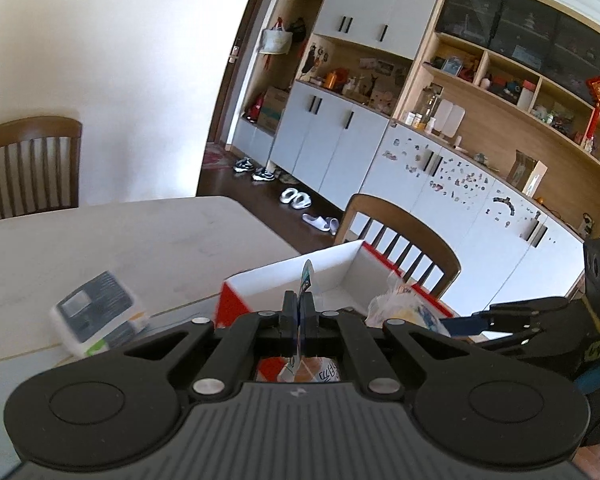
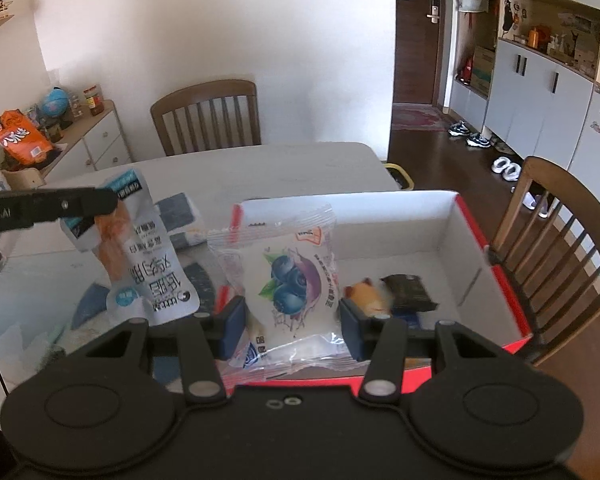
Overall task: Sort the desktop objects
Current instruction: 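Carry the sausage pouch and blueberry bread bag over the red box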
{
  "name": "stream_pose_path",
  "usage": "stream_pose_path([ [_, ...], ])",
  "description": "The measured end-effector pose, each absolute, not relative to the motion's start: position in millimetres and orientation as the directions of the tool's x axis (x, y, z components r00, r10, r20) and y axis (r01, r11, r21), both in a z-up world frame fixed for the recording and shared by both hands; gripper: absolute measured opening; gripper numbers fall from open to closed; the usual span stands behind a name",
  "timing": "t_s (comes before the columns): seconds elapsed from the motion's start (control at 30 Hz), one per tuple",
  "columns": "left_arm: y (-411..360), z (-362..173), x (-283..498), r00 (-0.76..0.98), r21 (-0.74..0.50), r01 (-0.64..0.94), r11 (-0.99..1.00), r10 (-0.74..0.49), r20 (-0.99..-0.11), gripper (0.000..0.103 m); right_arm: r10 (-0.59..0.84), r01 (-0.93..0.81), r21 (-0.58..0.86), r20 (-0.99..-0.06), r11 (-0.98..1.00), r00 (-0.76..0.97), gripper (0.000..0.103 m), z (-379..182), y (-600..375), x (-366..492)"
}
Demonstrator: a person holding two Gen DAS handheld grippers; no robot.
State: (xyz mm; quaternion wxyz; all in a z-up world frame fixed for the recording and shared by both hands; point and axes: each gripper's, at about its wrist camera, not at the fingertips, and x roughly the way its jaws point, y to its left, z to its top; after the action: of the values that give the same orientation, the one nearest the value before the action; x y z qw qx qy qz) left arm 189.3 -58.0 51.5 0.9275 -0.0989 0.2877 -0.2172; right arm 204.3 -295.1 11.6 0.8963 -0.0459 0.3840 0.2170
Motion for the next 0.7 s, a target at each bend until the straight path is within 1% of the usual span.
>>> stream_pose_path([
  [0.2,-89.8,52.0,208.5,0.733,-0.31,0.36,0.88,-0.472,-0.489,0.0,0.305,-0.402,0.048,-0.735,0.914,0.606,0.049,3.6,-317.4,223.3],
  [0.4,-114.4,46.5,229.9,0.733,-0.311,0.344,0.886,-0.46,-0.501,0.0,0.264,-0.378,0.022,-0.754,0.925,0.602,0.049,-5.2,-335.8,241.5],
  [0.7,-140.9,30.9,252.4,0.723,-0.248,0.347,0.905,-0.426,-0.544,0.0,0.233,-0.38,-0.016,-0.766,0.925,0.599,0.049,-17.1,-352.0,271.1],
])
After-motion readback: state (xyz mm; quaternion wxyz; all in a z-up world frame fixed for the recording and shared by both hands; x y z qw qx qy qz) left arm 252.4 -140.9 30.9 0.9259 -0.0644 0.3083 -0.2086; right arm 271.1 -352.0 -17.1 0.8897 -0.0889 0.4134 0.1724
